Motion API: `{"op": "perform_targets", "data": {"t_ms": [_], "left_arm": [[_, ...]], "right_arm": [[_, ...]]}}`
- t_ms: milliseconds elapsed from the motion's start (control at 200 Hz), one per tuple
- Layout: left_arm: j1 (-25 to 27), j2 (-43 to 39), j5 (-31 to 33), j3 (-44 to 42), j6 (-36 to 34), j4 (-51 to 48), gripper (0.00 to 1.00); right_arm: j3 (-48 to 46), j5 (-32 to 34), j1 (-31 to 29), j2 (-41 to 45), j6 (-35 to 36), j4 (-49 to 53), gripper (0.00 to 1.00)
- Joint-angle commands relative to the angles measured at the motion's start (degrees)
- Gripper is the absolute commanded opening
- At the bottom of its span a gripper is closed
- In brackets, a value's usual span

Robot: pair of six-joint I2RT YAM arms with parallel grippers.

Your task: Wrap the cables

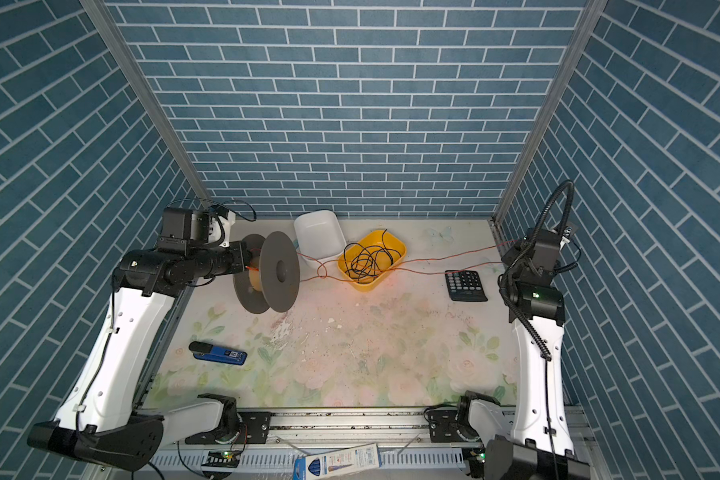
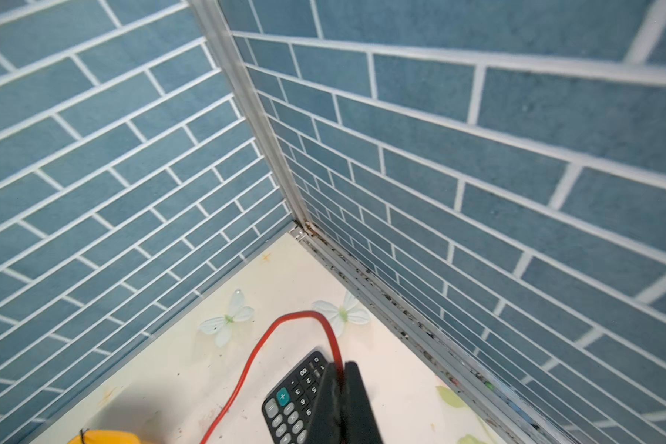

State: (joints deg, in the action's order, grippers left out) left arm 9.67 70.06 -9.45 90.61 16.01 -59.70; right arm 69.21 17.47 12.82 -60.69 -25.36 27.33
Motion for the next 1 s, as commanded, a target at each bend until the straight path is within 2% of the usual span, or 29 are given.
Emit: {"op": "perform_targets", "data": {"t_ms": [0,90,190,305,355,435,535,595,645,670,790,805,995], "left_arm": [[-0.1,-1.64,2.84,2.27,-0.42,0.46,0.0],[-0.12,-1.94,4.62,2.75,-0.87,-0.47,0.0],[-0.11,-2.41,6.85,3.17,-1.23,-1.38,0.0],[-0.09,-2.57,5.3,3.01,-1.33,-0.89,0.0],[-0.1,-2.58,4.03,2.8,-1.42,-0.34,0.0],[-0.09,-2.57,1.23,2.37,-2.07,0.98,0.0],[0.05,-2.63,-2.77,1.8,-2.3,2.67,0.0],[0.25,-2.56,-4.83,1.64,-2.39,3.41,0.0],[0.34,-2.63,-5.75,1.46,-2.17,3.86,0.0],[0.39,-2.67,-5.98,1.3,-2.1,4.1,0.0],[0.55,-2.61,-6.81,0.86,-1.69,4.99,0.0],[0.6,-2.64,-6.9,0.81,-1.62,5.07,0.0],[0.7,-1.97,-7.04,0.51,-0.72,5.68,0.0]], "right_arm": [[4.09,-3.19,3.96,-3.8,-2.28,3.37,0.0],[4.75,-6.32,6.51,-7.11,-2.76,4.04,0.0],[4.19,-4.55,6.94,-8.96,-1.79,4.09,0.0],[5.04,-4.29,6.88,-12.48,0.07,6.27,0.0],[4.62,-4.21,6.93,-13.45,0.54,6.75,0.03],[3.04,-6.61,6.91,-13.44,1.07,6.39,0.13],[-0.02,-13.1,6.79,-11.68,2.26,4.44,0.32],[-1.67,-15.54,6.26,-10.51,2.84,3.94,0.48],[-2.74,-18.0,6.21,-9.91,3.25,4.12,0.72],[-2.99,-18.84,5.89,-9.74,3.58,4.37,0.79],[-4.74,-22.13,2.14,-8.57,5.33,4.5,0.83],[-5.2,-24.24,1.3,-8.23,5.71,3.97,0.83],[-12.3,-37.32,-13.03,-5.54,7.13,-7.33,0.84]]}}
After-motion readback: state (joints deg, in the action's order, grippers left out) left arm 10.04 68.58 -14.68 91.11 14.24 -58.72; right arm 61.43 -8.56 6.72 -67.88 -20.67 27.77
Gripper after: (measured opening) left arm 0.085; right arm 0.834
